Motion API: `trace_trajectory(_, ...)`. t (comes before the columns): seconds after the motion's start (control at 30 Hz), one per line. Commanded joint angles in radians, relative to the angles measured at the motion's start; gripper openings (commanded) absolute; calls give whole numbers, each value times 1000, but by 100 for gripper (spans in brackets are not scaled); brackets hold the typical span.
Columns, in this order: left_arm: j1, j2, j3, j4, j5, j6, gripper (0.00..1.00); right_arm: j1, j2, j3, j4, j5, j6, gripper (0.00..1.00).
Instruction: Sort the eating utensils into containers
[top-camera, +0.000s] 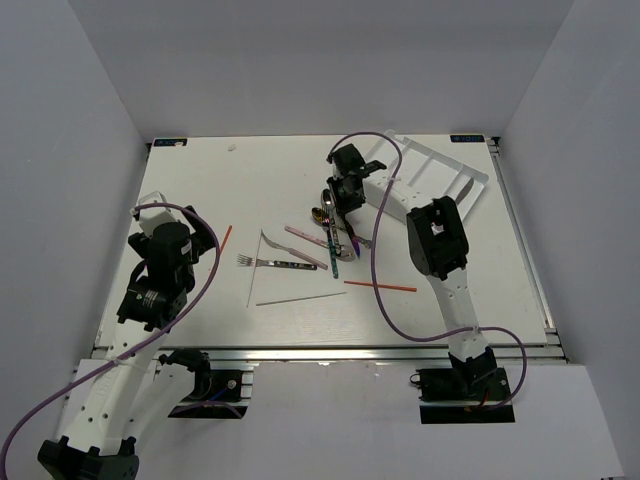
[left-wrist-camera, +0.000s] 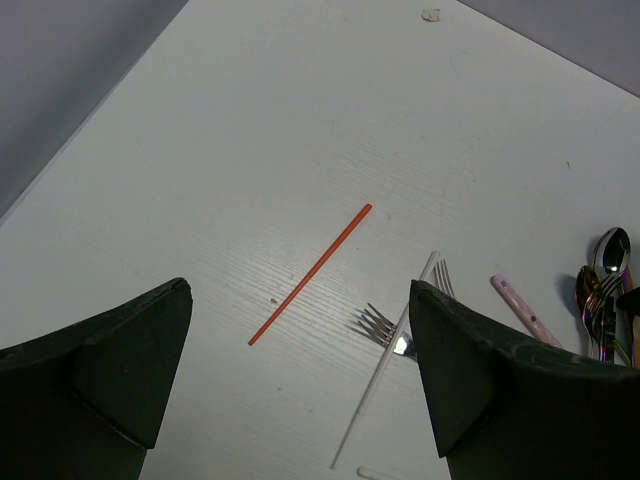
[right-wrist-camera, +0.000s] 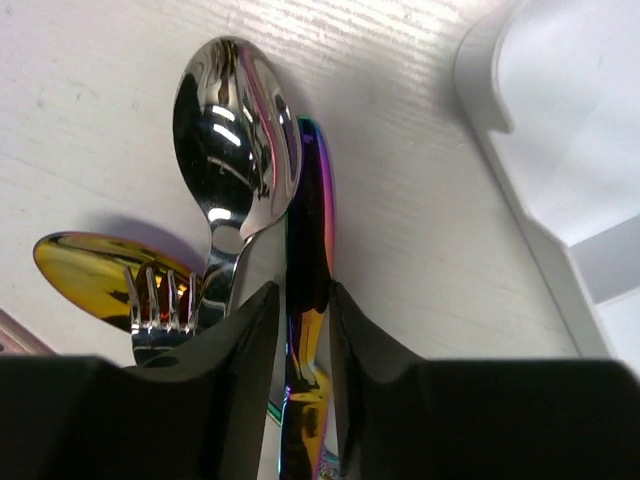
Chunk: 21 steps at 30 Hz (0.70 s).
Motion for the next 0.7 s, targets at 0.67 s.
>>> trace_trajectory(0.67,7,-6,1,9,7,7,98,22,51,-62,-110,135,25,17)
